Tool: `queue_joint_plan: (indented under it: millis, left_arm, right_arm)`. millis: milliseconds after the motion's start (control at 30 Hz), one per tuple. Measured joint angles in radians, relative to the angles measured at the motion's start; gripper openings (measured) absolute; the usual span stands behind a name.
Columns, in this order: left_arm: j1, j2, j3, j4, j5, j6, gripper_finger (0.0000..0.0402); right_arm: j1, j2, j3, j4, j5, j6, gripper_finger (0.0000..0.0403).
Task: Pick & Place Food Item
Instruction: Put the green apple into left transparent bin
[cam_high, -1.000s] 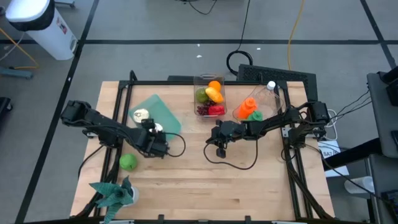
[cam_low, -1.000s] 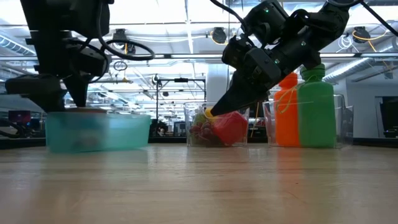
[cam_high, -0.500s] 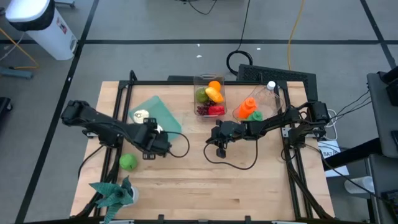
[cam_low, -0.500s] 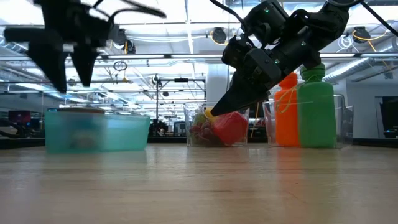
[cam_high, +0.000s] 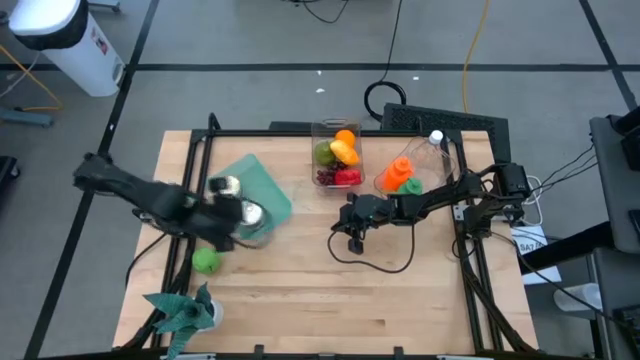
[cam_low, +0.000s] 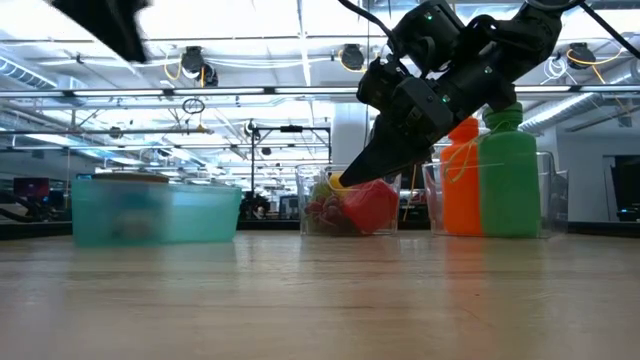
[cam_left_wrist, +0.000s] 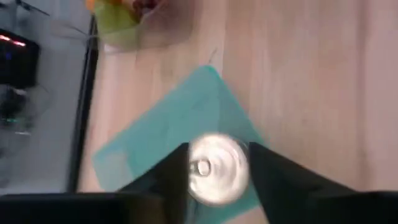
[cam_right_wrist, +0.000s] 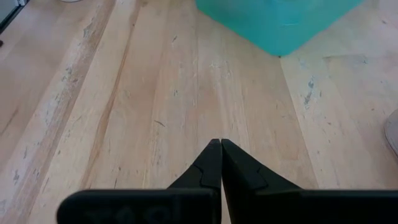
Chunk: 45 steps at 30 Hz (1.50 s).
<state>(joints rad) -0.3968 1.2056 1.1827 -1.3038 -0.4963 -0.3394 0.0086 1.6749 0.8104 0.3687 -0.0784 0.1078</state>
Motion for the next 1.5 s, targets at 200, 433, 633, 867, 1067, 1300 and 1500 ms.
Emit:
queue_joint_plan:
  millis: [200, 433, 633, 867, 1067, 1300, 1500]
  left_arm:
    - [-0.046, -0.291, -0.123, 0.021, 0.168, -0.289, 0.0023]
    - [-0.106, -0.316, -0.138, 0.011, 0.315, -0.503, 0.0027]
    - [-0.193, -0.207, -0.139, -0.112, 0.424, -0.561, 0.0034]
    - [-0.277, -0.090, -0.139, -0.200, 0.423, -0.511, 0.0105]
    - [-0.341, -0.072, -0.139, -0.214, 0.354, -0.556, 0.0192]
    - [-0.441, -0.074, -0.174, -0.210, 0.365, -0.693, 0.0339]
    - [-0.502, -0.072, -0.283, -0.078, 0.417, -0.774, 0.0384]
  right_arm:
    - [0.000, 0.000, 0.000, 0.000, 0.000, 0.003, 0.0000]
    - [0.000, 0.000, 0.000, 0.000, 0.000, 0.003, 0.0000]
    - [0.000, 0.000, 0.000, 0.000, -0.001, -0.016, 0.0000]
    - [0.000, 0.000, 0.000, 0.000, -0.001, -0.033, 0.0000]
    - [0.000, 0.000, 0.000, 0.016, -0.001, -0.045, 0.0000]
    - [0.000, 0.000, 0.000, 0.027, -0.001, -0.045, 0.0000]
    - [0.000, 0.000, 0.000, 0.031, 0.000, -0.045, 0.0000]
